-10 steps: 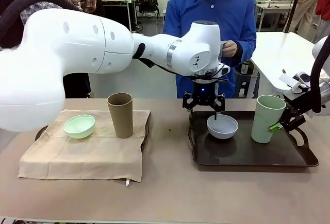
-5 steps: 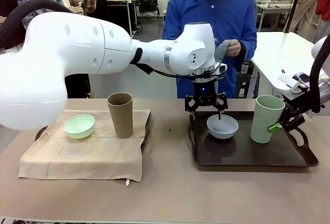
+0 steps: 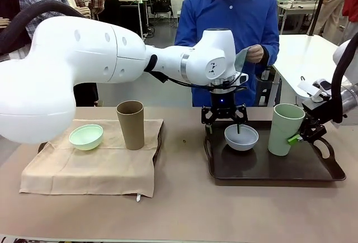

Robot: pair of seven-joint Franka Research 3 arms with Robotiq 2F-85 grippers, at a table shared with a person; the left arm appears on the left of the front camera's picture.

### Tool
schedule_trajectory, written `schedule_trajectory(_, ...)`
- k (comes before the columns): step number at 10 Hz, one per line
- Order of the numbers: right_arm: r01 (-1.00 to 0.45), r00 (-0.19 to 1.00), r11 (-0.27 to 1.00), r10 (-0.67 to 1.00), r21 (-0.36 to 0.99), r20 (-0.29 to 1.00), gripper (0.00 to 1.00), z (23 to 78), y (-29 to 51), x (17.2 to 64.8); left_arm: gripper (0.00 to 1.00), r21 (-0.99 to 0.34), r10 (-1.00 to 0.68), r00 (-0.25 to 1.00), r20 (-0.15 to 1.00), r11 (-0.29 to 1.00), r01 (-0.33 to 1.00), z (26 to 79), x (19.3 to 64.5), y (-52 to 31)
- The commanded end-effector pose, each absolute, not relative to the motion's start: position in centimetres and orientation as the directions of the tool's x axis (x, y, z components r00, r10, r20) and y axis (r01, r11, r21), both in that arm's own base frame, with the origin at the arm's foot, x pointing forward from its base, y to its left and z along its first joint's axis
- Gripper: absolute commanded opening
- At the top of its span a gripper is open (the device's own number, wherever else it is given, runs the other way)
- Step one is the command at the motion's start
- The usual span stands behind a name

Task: Set up a tray with a mat and arrange the tableware.
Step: Pick up the Picnic Bowl and Reusable plastic cup from the Handle tray in front of the human's position and hold them in the air.

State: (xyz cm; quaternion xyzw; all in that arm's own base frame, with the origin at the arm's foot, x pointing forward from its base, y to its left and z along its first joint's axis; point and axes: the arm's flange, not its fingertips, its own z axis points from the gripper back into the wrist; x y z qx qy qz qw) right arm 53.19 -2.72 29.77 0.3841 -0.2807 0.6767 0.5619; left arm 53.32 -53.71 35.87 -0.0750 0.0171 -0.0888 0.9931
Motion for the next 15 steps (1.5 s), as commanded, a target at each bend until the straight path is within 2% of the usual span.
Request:
schedule_trajectory(1, -0.973, -0.106, -0.23, 0.513, 0.017, 0.852, 1.0, 29.1, -1.9, 53.7, 1.0, -0.13, -0.172, 0.985, -0.023, 0.977, 0.168, 35.9, 54.2, -55.7)
schedule_trajectory(2, -0.967, -0.126, -0.253, 0.5, 0.006, 0.857, 1.0, 29.0, -1.9, 53.8, 1.0, -0.112, -0.174, 0.985, -0.022, 0.979, 0.17, 35.5, 54.4, -56.2)
schedule_trajectory(3, -0.966, -0.139, -0.257, 0.488, -0.01, 0.862, 0.4, 28.8, -1.9, 53.9, 0.42, -0.094, -0.174, 0.984, -0.027, 0.981, 0.171, 35.1, 54.6, -56.5)
schedule_trajectory(4, -0.965, -0.139, -0.263, 0.482, -0.008, 0.865, 0.4, 28.7, -1.9, 53.9, 0.42, -0.086, -0.169, 0.985, -0.029, 0.982, 0.166, 34.9, 54.6, -56.5)
schedule_trajectory(5, -0.964, -0.14, -0.266, 0.479, -0.008, 0.866, 0.0, 28.5, -1.8, 53.9, 0.0, -0.085, -0.165, 0.986, -0.03, 0.983, 0.162, 34.9, 54.6, -56.4)
schedule_trajectory(6, -0.964, -0.142, -0.267, 0.479, -0.01, 0.866, 0.35, 28.5, -1.8, 54.1, 0.37, -0.086, -0.165, 0.986, -0.024, 0.983, 0.162, 35.0, 54.7, -56.3)
schedule_trajectory(7, -0.963, -0.144, -0.27, 0.48, -0.011, 0.865, 0.0, 28.4, -1.9, 54.1, 0.0, -0.088, -0.162, 0.987, -0.018, 0.983, 0.16, 35.0, 54.7, -56.3)
schedule_trajectory(8, -0.963, -0.146, -0.27, 0.479, -0.013, 0.865, 0.0, 28.4, -2.0, 54.1, 0.0, -0.09, -0.158, 0.987, -0.012, 0.984, 0.156, 35.1, 54.7, -56.4)
schedule_trajectory(9, -0.963, -0.147, -0.27, 0.478, -0.015, 0.866, 0.23, 28.4, -2.0, 54.0, 0.0, -0.093, -0.155, 0.988, -0.008, 0.984, 0.153, 35.2, 54.7, -56.4)
schedule_trajectory(10, -0.963, -0.147, -0.268, 0.478, -0.016, 0.866, 0.23, 28.3, -2.1, 54.0, 0.0, -0.093, -0.153, 0.988, -0.006, 0.984, 0.152, 35.3, 54.7, -56.3)
schedule_trajectory(11, -0.963, -0.148, -0.269, 0.478, -0.016, 0.866, 0.0, 28.3, -2.1, 54.0, 0.0, -0.09, -0.153, 0.988, -0.005, 0.984, 0.152, 35.3, 54.7, -56.3)
schedule_trajectory(12, -0.963, -0.147, -0.268, 0.48, -0.015, 0.865, 0.23, 28.3, -2.2, 54.0, 0.0, -0.089, -0.153, 0.988, -0.003, 0.984, 0.152, 35.2, 54.8, -56.3)
schedule_trajectory(13, -0.964, -0.146, -0.266, 0.479, -0.016, 0.866, 0.0, 28.4, -2.2, 54.0, 0.0, -0.084, -0.15, 0.989, -0.004, 0.985, 0.149, 35.3, 54.8, -56.2)
schedule_trajectory(15, -0.966, -0.145, -0.26, 0.479, -0.018, 0.865, 0.0, 28.5, -2.7, 54.0, 0.0, -0.079, -0.137, 0.99, -0.009, 0.988, 0.136, 35.1, 55.1, -55.8)
